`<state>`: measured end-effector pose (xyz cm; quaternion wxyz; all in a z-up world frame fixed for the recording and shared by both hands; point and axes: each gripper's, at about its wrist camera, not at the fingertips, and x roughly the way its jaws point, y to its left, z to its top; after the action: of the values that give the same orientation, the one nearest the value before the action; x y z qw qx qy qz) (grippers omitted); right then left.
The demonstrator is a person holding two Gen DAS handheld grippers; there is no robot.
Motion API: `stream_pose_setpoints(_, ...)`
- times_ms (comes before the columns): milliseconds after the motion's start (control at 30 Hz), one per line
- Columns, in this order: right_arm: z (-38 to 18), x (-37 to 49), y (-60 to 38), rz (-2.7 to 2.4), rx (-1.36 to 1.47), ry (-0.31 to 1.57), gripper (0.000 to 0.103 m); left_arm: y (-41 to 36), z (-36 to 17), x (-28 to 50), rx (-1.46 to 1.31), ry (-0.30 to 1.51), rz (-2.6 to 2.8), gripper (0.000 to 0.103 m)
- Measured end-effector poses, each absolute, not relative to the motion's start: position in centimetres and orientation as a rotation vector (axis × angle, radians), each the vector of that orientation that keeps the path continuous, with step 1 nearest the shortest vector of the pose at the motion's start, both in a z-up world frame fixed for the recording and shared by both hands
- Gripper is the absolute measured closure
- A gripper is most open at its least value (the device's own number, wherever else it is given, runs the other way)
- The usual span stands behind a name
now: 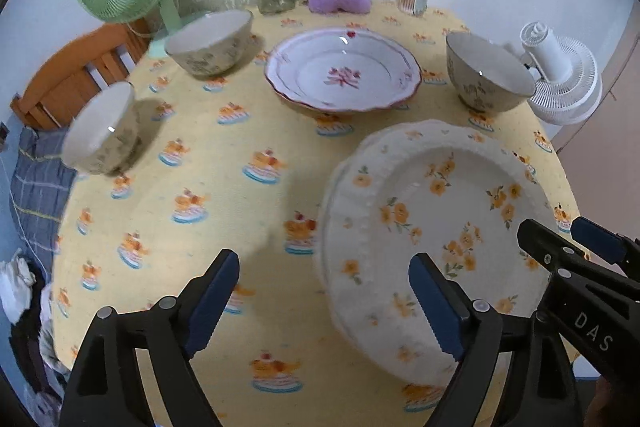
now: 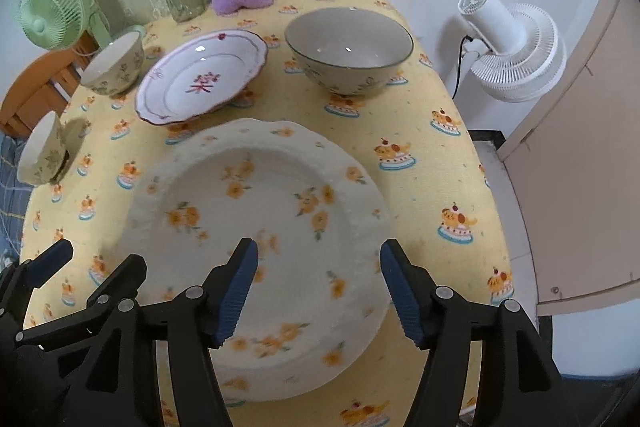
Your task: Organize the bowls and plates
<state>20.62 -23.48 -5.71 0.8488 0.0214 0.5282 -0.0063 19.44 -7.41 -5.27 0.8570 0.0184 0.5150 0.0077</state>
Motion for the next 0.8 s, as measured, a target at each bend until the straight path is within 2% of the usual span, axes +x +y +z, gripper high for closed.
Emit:
stream_pose_setpoints(133, -4.4, 19.8, -21.8, -0.037, 0.058, 1.086, 0.035, -5.2, -3.8, 18.8, 0.028, 1.041, 0.002, 0.010)
stream_pose_setpoints(233, -3.2, 19.4, -20.4, -0.060, 0.074, 1.057, 0.030, -3.3, -3.0, 18.8, 0.007, 1.018, -0.005, 0.008)
stream_pose_setpoints(467, -1.5, 19.3, -18.0, -0.083, 0.068, 1.003, 0.025, -0.3, -1.9, 19.4, -0.001, 0.990, -0.035, 0.003)
stream_pose_setpoints(800, 0.2, 22.2, -16.0, -0.067, 0.042, 0.942, 0.025, 1.3, -0.7, 22.4, -0.005, 0.955, -0.025, 0.004)
